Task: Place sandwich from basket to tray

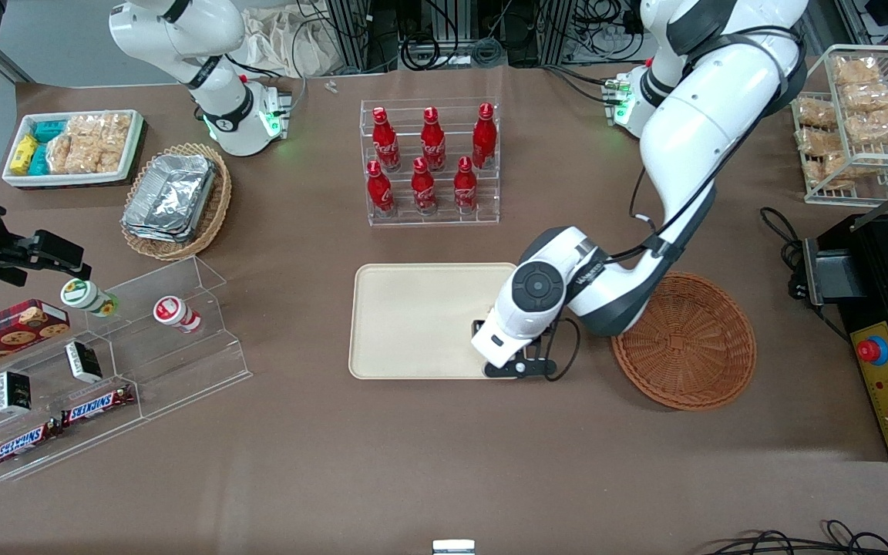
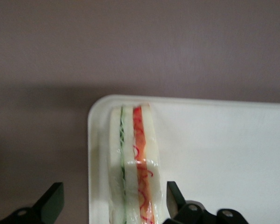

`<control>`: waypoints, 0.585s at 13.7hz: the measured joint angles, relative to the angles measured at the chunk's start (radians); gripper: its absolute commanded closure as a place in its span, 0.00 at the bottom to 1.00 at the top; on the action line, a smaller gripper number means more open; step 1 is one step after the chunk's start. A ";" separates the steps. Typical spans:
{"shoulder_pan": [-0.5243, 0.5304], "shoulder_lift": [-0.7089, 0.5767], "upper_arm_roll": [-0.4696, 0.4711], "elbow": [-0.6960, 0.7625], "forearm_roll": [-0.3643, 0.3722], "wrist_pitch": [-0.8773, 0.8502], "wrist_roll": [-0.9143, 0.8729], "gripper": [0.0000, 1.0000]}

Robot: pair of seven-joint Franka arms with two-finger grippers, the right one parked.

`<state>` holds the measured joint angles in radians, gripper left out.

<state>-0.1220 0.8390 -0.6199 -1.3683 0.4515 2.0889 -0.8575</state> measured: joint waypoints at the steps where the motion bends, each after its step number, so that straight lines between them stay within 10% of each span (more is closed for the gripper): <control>1: 0.017 -0.025 0.001 0.008 0.000 -0.016 -0.001 0.00; 8: 0.174 -0.146 -0.008 0.015 -0.001 -0.060 -0.002 0.00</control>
<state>0.0516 0.6935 -0.6280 -1.3529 0.4509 2.0289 -0.8591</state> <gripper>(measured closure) 0.000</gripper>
